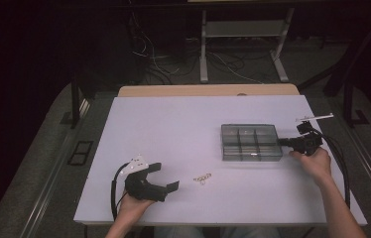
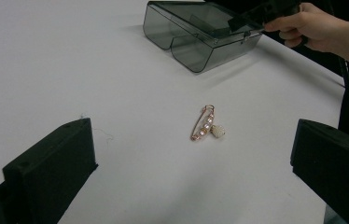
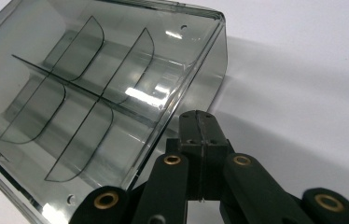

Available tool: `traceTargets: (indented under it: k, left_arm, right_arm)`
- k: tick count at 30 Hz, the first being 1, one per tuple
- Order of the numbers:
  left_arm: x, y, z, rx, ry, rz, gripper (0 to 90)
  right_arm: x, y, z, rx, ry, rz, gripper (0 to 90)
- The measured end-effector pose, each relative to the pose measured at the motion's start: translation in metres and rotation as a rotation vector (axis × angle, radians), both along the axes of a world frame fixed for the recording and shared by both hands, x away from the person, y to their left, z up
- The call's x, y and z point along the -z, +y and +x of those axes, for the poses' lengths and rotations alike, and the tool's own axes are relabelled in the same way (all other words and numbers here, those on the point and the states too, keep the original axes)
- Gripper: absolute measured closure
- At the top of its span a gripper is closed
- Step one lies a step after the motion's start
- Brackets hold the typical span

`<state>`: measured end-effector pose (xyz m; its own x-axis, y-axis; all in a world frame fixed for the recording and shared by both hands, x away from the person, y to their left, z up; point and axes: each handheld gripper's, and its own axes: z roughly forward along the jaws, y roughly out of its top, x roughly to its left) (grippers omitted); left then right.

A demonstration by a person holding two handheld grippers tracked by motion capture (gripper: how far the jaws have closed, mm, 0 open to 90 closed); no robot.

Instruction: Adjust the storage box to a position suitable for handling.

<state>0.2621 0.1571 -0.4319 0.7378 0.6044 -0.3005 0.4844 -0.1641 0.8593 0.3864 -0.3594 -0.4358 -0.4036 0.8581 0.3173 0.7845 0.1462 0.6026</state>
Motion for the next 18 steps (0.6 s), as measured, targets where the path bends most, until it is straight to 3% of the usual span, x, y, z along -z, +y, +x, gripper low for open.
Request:
traceTargets:
  k: [1, 8, 18]
  left_arm:
    - [0.000, 0.000, 0.000, 0.001, 0.000, 0.000, 0.0]
    - [-0.001, 0.001, -0.001, 0.002, -0.002, 0.003, 0.0]
    - [-0.001, 0.000, -0.001, 0.007, -0.001, 0.002, 0.0]
  right_arm:
    - [0.000, 0.003, -0.001, 0.022, -0.001, -0.007, 89.4]
    - [0.001, 0.014, -0.003, 0.039, 0.012, 0.039, 89.4]
    - [0.000, 0.031, -0.008, 0.048, 0.012, 0.044, 89.4]
